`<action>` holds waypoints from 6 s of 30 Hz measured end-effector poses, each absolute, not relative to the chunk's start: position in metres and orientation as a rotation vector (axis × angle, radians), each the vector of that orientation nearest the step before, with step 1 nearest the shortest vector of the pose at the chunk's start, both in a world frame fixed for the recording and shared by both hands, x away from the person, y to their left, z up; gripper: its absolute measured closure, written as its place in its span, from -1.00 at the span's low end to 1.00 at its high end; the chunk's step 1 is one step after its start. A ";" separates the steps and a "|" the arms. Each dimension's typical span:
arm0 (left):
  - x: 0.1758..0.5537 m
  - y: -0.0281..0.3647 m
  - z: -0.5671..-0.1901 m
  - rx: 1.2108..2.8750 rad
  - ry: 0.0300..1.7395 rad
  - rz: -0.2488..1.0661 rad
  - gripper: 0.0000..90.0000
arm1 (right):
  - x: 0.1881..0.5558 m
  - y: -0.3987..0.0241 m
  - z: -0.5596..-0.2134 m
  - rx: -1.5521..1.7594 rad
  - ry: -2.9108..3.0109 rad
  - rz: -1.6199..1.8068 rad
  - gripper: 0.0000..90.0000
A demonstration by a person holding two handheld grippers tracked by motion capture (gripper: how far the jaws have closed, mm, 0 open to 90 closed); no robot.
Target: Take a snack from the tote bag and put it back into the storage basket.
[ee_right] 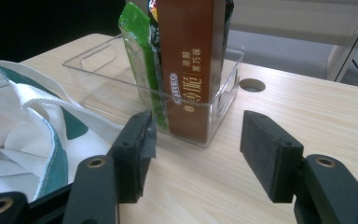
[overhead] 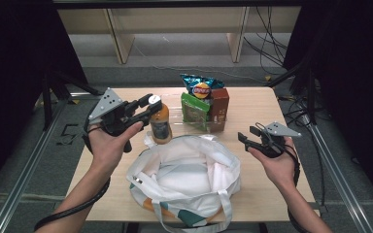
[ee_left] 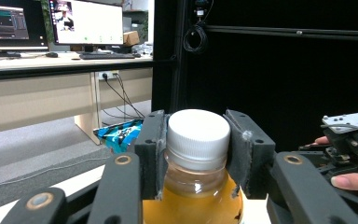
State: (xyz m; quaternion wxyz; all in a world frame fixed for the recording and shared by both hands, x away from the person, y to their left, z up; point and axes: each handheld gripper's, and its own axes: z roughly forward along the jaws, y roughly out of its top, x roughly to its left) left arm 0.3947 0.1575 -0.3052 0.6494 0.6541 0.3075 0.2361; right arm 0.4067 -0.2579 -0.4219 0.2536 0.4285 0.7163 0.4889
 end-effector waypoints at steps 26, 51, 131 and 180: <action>0.434 0.152 -0.318 1.492 0.703 0.565 0.32 | 0.409 -0.261 -0.423 1.108 1.958 1.301 -0.01; 0.468 0.140 -0.324 1.511 0.709 0.566 0.32 | 0.408 -0.261 -0.424 1.146 1.960 1.311 -0.01; 0.525 0.139 -0.351 1.553 0.820 0.592 0.32 | 0.408 -0.258 -0.427 1.162 1.963 1.324 -0.02; 0.535 0.136 -0.390 1.636 0.851 0.599 0.32 | 0.407 -0.258 -0.430 1.156 1.992 1.302 -0.02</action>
